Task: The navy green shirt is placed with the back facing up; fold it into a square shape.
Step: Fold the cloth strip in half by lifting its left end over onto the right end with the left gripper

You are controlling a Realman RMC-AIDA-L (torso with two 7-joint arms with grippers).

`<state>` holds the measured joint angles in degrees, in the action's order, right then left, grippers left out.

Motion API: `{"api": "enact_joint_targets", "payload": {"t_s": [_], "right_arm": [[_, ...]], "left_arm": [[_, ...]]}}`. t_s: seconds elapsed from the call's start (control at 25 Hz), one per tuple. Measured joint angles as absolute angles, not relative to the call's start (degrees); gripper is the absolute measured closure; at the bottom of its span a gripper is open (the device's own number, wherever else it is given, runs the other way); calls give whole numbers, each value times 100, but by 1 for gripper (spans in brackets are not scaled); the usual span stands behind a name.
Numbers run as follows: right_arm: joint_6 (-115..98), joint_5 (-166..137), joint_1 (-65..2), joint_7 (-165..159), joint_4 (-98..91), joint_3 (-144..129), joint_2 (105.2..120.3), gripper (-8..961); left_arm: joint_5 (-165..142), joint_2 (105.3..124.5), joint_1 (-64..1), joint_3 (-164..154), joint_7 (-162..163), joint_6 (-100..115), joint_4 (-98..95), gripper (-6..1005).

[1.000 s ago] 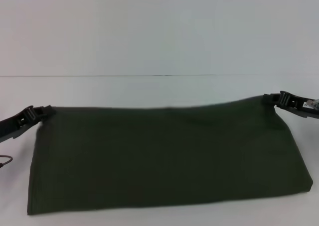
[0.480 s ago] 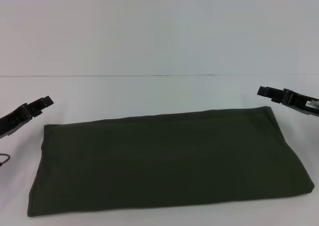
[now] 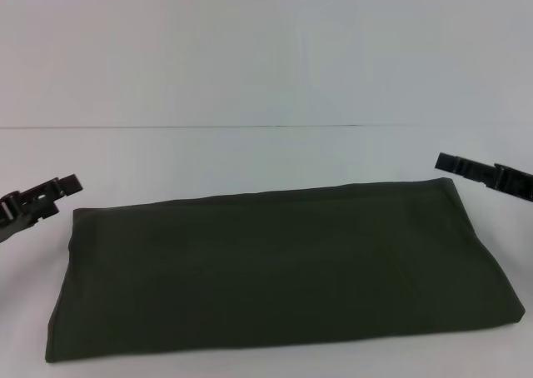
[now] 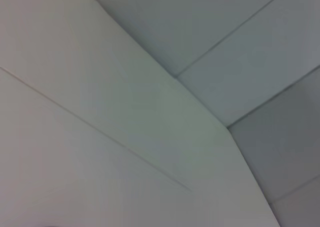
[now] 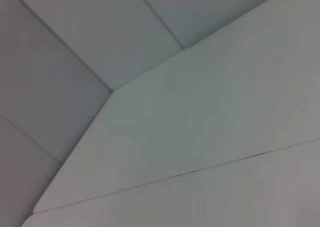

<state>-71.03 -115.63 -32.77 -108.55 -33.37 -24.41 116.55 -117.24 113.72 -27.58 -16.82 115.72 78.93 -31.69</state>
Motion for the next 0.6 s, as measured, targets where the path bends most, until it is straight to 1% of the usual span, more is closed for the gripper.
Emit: {"api": "enact_joint_targets", "payload": {"t_s": [0.12, 0.24, 0.36, 0.6], "right_arm": [[-7749, -11567, -3194, -10338, -3368, -2443, 11631, 23], [-8213, -11666, -3167, -9804, -3350, -2477, 11639, 22], [-8522, -11815, -3150, -9389, -3338, -2645, 11681, 22], [-8750, -11838, -3028, -8575, -3354, -2955, 11782, 25]], "left_arm": [[-11762, 11098, -2617, -1875, 11798, 8453, -3200, 180], [-12014, 10929, -2547, -1877, 12100, 8934, -3362, 137], [-12310, 10876, -2541, -1877, 12421, 9181, -3519, 94], [-12938, 10799, -2679, -1906, 13113, 9578, -3717, 95]]}}
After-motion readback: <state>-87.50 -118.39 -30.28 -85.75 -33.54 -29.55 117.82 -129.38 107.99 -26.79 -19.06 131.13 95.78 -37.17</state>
